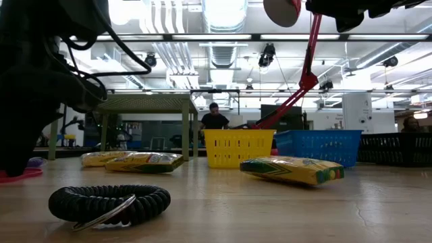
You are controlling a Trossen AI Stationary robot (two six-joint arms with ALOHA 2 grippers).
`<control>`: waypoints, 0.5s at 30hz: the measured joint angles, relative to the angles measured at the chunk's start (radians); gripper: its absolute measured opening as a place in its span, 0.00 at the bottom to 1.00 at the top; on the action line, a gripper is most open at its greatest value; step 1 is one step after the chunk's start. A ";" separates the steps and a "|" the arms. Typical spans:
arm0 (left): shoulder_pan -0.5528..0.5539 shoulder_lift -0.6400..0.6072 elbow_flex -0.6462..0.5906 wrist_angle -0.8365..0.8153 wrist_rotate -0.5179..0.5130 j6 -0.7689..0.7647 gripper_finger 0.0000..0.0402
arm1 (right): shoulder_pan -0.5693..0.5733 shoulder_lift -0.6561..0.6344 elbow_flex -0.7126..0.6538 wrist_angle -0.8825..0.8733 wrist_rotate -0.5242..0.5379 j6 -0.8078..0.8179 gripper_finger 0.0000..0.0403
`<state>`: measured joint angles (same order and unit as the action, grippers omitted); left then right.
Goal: Pick & Place Office Desk Supplies
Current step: Put the red rubber band into the blue basket
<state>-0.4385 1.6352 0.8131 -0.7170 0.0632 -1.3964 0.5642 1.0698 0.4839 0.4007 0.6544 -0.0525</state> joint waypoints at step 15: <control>-0.001 -0.010 -0.003 0.024 -0.010 0.000 0.00 | 0.000 0.000 0.000 0.000 0.000 0.000 0.18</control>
<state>-0.4397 1.6257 0.8104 -0.6935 0.0528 -1.3960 0.5643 1.0698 0.4842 0.4007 0.6544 -0.0525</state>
